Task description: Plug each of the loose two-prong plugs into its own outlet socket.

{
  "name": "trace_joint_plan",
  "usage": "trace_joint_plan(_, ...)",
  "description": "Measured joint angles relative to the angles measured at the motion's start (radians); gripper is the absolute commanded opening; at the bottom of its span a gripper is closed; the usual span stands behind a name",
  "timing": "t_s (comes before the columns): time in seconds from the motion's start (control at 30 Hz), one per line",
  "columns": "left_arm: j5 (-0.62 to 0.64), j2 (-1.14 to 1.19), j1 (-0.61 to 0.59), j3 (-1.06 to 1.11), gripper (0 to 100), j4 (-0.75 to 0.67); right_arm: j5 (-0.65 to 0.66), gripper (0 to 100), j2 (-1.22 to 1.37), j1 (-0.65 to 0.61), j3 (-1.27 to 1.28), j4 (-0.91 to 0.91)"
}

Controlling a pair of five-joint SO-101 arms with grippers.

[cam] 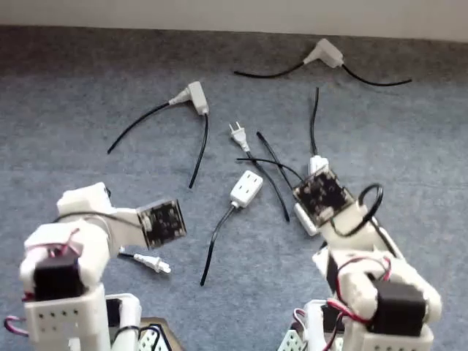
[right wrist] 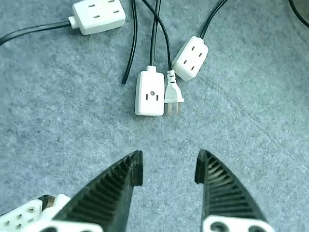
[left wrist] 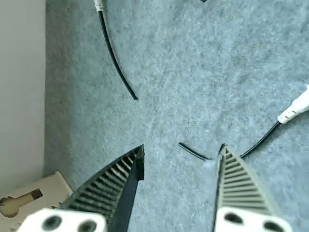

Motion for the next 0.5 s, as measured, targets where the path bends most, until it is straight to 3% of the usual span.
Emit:
trace_joint_plan(0.2, 0.0, -0.351, 0.057, 0.238, 7, 0.034, 0.044, 17.8, -0.141, 0.034, 0.258, 0.0)
trace_joint_plan(0.5, 0.0, -0.46, 0.109, 0.31, 23, 0.132, 0.046, 17.8, -0.206, 0.035, 0.466, -0.084)
